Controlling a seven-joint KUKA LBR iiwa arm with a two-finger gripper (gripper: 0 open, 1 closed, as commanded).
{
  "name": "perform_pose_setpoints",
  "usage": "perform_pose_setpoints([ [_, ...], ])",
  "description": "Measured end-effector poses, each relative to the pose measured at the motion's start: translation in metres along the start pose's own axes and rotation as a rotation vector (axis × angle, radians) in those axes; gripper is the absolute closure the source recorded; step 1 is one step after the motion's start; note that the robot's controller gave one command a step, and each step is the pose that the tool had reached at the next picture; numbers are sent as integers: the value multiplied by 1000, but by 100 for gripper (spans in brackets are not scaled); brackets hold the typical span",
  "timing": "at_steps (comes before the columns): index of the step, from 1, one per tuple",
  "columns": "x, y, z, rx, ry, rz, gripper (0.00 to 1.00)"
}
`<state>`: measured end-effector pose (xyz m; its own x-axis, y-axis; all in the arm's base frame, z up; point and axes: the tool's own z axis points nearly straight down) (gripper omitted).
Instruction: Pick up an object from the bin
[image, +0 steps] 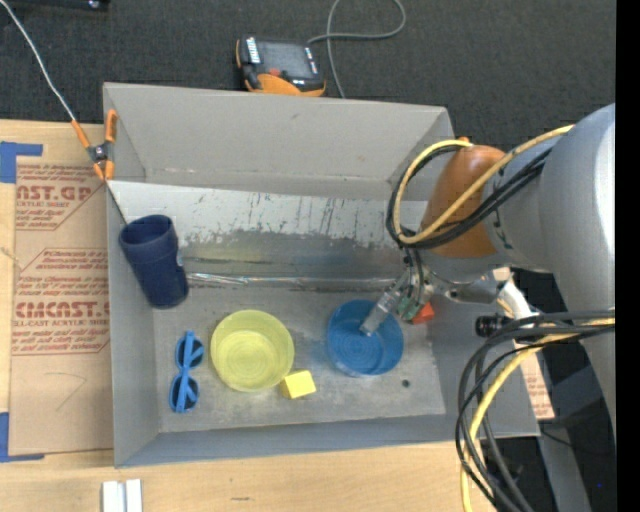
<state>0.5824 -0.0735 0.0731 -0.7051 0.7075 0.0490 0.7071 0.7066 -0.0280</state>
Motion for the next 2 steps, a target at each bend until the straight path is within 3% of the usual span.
perform_pose_setpoints([
  [1, -28, -48, 1, -20, 7, -115, 100],
  [2, -23, -62, 7, -22, 4, -568, 100],
])
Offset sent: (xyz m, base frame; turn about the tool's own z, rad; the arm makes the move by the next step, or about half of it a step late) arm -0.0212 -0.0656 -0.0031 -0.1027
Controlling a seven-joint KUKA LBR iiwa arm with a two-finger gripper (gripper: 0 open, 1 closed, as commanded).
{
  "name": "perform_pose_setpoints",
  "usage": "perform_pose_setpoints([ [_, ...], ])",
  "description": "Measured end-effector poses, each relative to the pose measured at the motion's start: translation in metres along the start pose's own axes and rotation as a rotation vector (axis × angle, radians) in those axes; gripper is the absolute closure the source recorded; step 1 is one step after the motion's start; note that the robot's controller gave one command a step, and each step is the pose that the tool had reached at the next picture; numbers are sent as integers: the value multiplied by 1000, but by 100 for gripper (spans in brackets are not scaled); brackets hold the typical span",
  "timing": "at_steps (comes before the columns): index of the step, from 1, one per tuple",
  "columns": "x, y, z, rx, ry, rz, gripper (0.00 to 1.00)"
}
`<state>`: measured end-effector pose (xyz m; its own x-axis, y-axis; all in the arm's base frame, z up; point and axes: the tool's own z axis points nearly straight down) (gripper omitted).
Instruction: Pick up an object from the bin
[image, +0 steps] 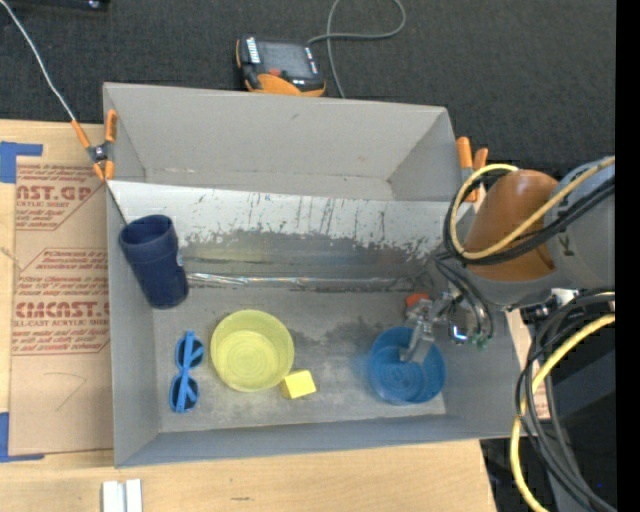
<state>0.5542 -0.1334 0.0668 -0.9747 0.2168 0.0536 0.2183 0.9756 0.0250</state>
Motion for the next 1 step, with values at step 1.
perform_pose_setpoints([
  [1, 31, -1, -149, -1, -4, 83, 100],
])
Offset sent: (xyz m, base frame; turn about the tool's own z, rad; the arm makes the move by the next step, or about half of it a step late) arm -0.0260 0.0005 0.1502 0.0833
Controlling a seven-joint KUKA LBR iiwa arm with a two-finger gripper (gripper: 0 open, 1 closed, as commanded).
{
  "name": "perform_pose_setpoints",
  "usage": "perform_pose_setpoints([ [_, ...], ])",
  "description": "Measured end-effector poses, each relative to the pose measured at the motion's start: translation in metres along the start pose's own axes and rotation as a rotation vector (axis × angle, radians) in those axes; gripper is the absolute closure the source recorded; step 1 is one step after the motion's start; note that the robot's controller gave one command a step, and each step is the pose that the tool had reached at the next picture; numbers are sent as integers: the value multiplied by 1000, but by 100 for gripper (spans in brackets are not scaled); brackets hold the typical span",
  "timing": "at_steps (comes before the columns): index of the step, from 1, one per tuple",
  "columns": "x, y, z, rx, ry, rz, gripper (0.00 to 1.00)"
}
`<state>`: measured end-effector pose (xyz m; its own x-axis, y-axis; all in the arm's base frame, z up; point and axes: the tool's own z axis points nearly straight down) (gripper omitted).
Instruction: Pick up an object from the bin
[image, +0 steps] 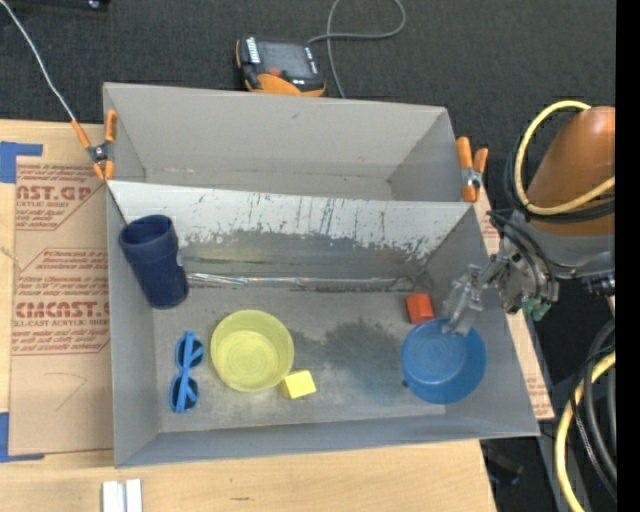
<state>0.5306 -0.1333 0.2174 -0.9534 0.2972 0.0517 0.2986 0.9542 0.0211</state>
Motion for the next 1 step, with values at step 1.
perform_pose_setpoints([
  [1, -52, 38, 45, -1, 3, 168, 100],
])
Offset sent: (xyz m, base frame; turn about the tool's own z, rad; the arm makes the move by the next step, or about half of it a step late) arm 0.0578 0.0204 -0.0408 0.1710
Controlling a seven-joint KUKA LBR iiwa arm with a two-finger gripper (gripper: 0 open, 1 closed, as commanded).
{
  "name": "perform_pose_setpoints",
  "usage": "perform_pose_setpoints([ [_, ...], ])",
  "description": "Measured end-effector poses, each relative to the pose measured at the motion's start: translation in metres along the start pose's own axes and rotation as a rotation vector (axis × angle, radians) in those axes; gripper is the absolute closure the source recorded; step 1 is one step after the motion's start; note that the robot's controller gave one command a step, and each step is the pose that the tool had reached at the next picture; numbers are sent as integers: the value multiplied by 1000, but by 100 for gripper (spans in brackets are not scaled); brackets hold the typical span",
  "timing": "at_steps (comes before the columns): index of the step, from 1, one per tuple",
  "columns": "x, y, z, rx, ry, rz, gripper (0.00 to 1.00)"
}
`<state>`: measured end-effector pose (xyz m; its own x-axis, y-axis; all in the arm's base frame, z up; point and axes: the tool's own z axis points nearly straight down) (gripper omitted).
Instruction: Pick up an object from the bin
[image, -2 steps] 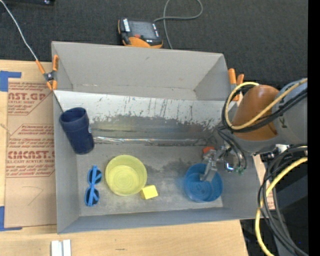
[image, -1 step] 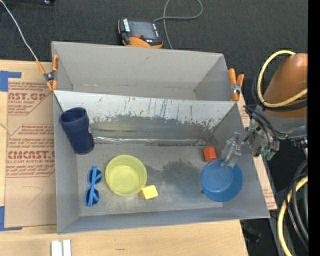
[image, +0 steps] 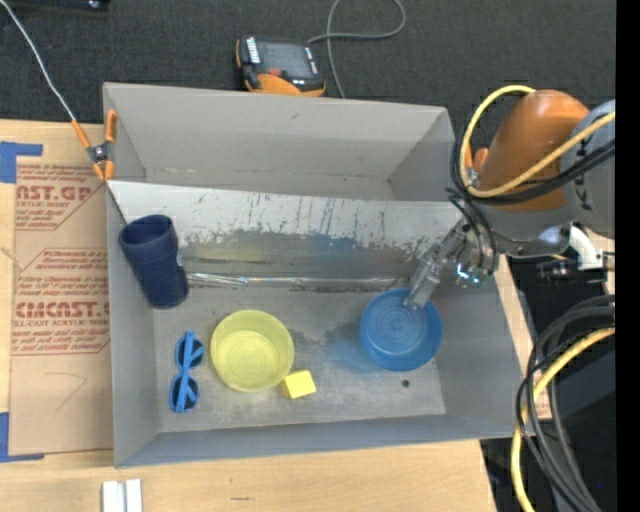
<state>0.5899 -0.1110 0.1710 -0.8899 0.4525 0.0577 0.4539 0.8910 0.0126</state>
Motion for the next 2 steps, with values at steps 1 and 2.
perform_pose_setpoints([
  [1, 37, -50, 19, 3, 8, -20, 100],
  [2, 25, -12, 109, 6, 16, 153, 100],
])
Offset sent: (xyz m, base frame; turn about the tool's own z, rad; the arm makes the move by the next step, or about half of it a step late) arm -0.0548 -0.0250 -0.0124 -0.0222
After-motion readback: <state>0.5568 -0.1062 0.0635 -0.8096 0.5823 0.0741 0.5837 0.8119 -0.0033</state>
